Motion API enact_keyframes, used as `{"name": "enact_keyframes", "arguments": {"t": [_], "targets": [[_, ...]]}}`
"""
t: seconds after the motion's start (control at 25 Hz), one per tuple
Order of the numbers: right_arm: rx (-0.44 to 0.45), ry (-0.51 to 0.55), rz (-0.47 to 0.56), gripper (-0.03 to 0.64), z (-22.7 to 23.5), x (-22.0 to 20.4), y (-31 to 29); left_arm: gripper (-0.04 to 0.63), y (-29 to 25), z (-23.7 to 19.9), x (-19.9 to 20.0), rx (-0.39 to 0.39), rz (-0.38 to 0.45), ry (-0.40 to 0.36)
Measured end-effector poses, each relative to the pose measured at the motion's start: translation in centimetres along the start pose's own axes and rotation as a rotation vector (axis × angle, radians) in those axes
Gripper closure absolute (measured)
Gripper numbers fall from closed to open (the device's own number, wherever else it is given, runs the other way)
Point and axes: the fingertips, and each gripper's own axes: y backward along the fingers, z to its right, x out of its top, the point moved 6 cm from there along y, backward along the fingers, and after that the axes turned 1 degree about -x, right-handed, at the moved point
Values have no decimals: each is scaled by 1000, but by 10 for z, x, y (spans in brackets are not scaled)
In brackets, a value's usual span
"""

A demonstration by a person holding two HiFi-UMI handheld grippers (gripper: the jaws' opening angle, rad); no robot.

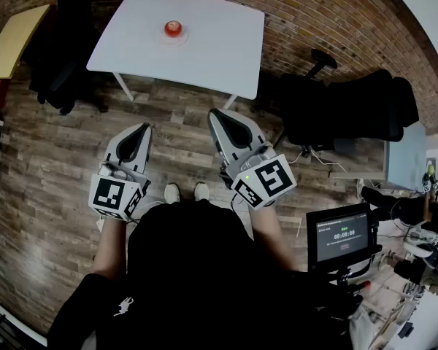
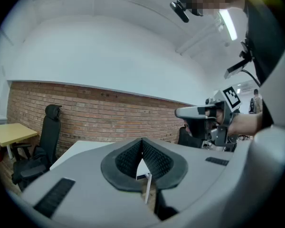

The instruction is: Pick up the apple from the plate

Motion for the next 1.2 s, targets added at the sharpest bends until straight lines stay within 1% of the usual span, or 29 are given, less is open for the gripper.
{"name": "enact_keyframes", "arguments": {"t": [0.32,0.48,0.6,0.72,0.92,1.2], "targets": [[-1,-19,-11,614,-5,-7,-20,590,-3,-21,5,-15,7,-40],[-13,-61,-22,614,2,-10,-26,591,-2,-33,2,-15,-27,-8],[-25,-76,-12,614,-1,-11,-28,591,0,-41,-4,-28,-23,10],[-15,-93,-4,614,-6,-13,-31,591,4,-46,-7,-43,-28,22],[-16,-74,-35,614,-11,-19,-40,590,5,-55,-11,-59,-30,18],[-38,-61,-62,614,-14,-24,-50,591,7,-64,-13,-59,-39,3]]}}
